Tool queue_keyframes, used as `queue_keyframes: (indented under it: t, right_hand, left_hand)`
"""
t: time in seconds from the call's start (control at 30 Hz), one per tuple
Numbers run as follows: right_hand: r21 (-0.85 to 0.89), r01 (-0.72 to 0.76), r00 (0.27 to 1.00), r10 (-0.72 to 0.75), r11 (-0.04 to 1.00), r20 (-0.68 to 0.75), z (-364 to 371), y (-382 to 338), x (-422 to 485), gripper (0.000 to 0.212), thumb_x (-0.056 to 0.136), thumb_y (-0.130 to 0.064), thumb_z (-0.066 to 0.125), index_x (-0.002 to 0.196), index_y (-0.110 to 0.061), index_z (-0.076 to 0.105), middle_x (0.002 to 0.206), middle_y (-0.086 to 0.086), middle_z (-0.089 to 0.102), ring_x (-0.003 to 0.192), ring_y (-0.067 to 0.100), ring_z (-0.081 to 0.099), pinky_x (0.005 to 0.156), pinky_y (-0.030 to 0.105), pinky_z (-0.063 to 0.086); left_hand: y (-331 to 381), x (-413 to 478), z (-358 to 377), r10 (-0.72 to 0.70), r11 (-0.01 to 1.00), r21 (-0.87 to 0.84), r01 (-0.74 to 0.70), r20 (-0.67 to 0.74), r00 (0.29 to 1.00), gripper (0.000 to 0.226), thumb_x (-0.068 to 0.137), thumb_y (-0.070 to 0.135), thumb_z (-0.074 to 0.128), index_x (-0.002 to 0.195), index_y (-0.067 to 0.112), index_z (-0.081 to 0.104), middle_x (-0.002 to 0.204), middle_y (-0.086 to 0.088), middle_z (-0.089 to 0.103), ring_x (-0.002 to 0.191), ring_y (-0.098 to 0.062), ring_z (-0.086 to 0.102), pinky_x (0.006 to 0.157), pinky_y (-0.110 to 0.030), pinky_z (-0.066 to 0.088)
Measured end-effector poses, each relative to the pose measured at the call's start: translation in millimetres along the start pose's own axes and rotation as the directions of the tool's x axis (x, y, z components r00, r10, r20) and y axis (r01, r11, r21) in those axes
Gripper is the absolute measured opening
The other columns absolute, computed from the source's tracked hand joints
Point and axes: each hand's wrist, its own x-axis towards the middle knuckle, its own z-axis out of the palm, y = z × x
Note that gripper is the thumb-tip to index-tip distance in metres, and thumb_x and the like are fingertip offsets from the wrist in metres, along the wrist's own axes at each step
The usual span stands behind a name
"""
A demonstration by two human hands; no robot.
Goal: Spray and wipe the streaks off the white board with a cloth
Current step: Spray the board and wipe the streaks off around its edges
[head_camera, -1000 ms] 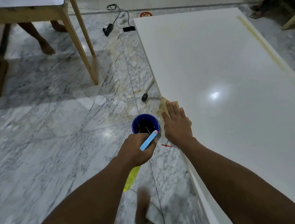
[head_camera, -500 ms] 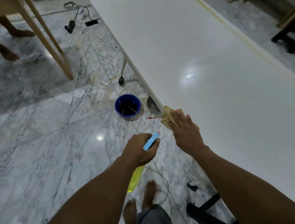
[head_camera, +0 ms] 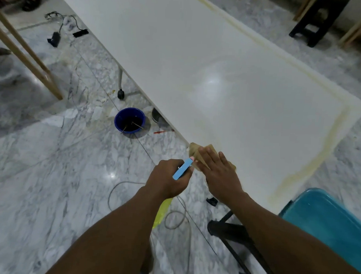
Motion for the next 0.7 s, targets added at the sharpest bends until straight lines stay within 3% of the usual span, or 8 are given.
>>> queue_keyframes:
  t: [0.3,0.37,0.47,0.53,0.6,0.63,0.67,0.7]
  right_hand:
    - [-0.003,-0.001,0.995,0.001,1.000,0.105,-21,28,-180,0.074,0.077,-0.012,0.028,0.149,-0.023,0.040,0.163,0.008,0.019,0.151,0.031,0.015,0.118,0.050,0.018]
    - [0.027,-0.029,0.992,0.025,0.999,0.125,-27,34,-216,0.073,0.075,-0.020,0.031,0.146,-0.022,0.044,0.162,0.008,0.023,0.149,0.032,0.022,0.116,0.049,0.020]
    - [0.145,-0.048,0.994,0.033,0.988,0.107,-28,36,-256,0.067,0.078,-0.023,0.049,0.145,-0.017,0.045,0.156,0.010,0.037,0.142,0.032,0.037,0.112,0.048,0.029]
    - [0.372,-0.242,0.969,0.201,0.896,0.146,-38,36,-288,0.064,0.081,-0.016,0.067,0.142,-0.018,0.046,0.148,0.010,0.049,0.128,0.030,0.055,0.103,0.045,0.045]
    - [0.661,-0.573,0.783,0.561,0.485,0.267,-68,37,-302,0.029,0.095,-0.016,0.058,0.121,-0.028,0.058,0.128,0.006,0.064,0.103,0.021,0.063,0.085,0.034,0.050]
    - [0.765,-0.632,0.603,0.701,0.126,0.382,-82,42,-301,0.016,0.100,-0.020,0.053,0.109,-0.030,0.060,0.117,0.008,0.068,0.095,0.021,0.063,0.078,0.032,0.048]
    - [0.790,-0.553,0.424,0.727,-0.265,0.540,-96,51,-299,0.013,0.101,-0.023,0.050,0.103,-0.026,0.062,0.109,0.012,0.069,0.088,0.023,0.064,0.074,0.032,0.048]
    - [0.716,-0.379,0.318,0.644,-0.587,0.696,-105,61,-299,0.018,0.101,-0.028,0.048,0.102,-0.019,0.064,0.104,0.018,0.069,0.083,0.026,0.064,0.072,0.034,0.049]
  left_hand:
    - [67,-85,119,0.029,0.998,-0.047,-0.029,0.004,1.000,0.039,0.095,0.041,0.061,0.069,0.013,0.056,0.058,-0.009,0.058,0.052,-0.032,0.063,0.053,-0.049,0.055]
    - [83,-100,138,0.053,0.997,-0.053,-0.052,0.021,0.998,0.034,0.095,0.037,0.064,0.068,0.018,0.055,0.056,-0.002,0.055,0.051,-0.030,0.062,0.052,-0.046,0.054]
    - [96,-107,153,0.074,0.997,-0.017,-0.074,0.018,0.997,0.042,0.097,0.032,0.066,0.061,0.027,0.045,0.053,0.004,0.048,0.048,-0.019,0.047,0.049,-0.029,0.036]
    - [113,-114,159,0.092,0.996,0.005,-0.092,0.042,0.995,0.045,0.099,0.038,0.064,0.060,0.025,0.044,0.052,0.003,0.047,0.046,-0.016,0.044,0.049,-0.026,0.032]
    - [132,-117,159,0.122,0.992,0.016,-0.124,0.075,0.990,0.044,0.099,0.042,0.060,0.063,0.020,0.048,0.054,0.002,0.049,0.048,-0.019,0.046,0.051,-0.030,0.034]
    - [139,-115,157,0.150,0.988,0.030,-0.153,0.084,0.985,0.043,0.098,0.043,0.059,0.064,0.018,0.049,0.054,0.001,0.048,0.049,-0.019,0.046,0.051,-0.030,0.034]
    - [149,-114,154,0.179,0.982,0.048,-0.185,0.098,0.979,0.042,0.098,0.043,0.058,0.065,0.018,0.049,0.054,0.002,0.048,0.049,-0.018,0.046,0.052,-0.030,0.033]
    - [156,-112,151,0.219,0.971,0.068,-0.228,0.115,0.969,0.041,0.097,0.043,0.058,0.065,0.019,0.049,0.054,0.002,0.048,0.049,-0.016,0.047,0.052,-0.030,0.032]
